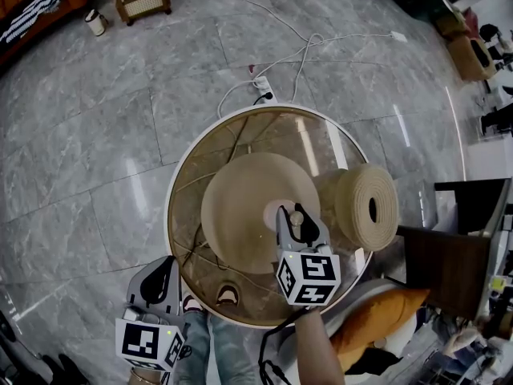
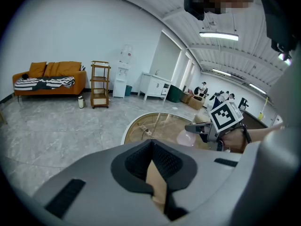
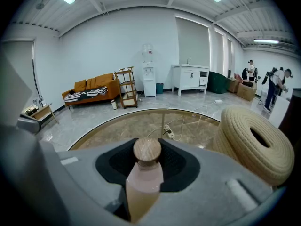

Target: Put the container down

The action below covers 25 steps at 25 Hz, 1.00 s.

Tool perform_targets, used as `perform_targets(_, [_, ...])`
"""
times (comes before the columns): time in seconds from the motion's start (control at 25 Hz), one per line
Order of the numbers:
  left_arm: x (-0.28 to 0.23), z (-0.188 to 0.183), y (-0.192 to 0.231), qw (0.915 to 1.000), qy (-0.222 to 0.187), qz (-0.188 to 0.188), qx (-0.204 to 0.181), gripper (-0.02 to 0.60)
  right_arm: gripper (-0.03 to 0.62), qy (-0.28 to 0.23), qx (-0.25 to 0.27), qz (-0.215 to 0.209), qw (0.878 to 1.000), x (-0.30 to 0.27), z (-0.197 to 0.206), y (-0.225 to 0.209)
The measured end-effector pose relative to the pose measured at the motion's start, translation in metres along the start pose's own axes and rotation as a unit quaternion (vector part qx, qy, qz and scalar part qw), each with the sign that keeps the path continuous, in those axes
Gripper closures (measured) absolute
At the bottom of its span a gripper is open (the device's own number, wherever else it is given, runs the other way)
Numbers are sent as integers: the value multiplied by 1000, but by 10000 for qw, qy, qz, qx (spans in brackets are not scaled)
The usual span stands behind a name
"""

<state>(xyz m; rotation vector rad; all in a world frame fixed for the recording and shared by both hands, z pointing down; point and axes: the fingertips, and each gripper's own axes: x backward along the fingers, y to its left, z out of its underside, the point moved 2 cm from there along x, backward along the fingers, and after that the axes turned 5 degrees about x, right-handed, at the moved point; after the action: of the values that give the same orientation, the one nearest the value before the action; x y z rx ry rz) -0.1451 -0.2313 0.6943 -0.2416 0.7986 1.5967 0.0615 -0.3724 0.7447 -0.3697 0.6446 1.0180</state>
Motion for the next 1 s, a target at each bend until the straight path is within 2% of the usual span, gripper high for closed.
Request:
perform_targets(0.16, [1,1,-2,10000,16,-6,9,584,459,-22,189,27,9998,2,1,3])
perform_targets(0.68, [1,5,-4,10000,22,-29,35,586,459,-124,214,15,9997,2,1,3])
perform_targets(1.0, [2,7,-9,10000,34,-2,44,584,459,-424,345,6,9985,4,3,3])
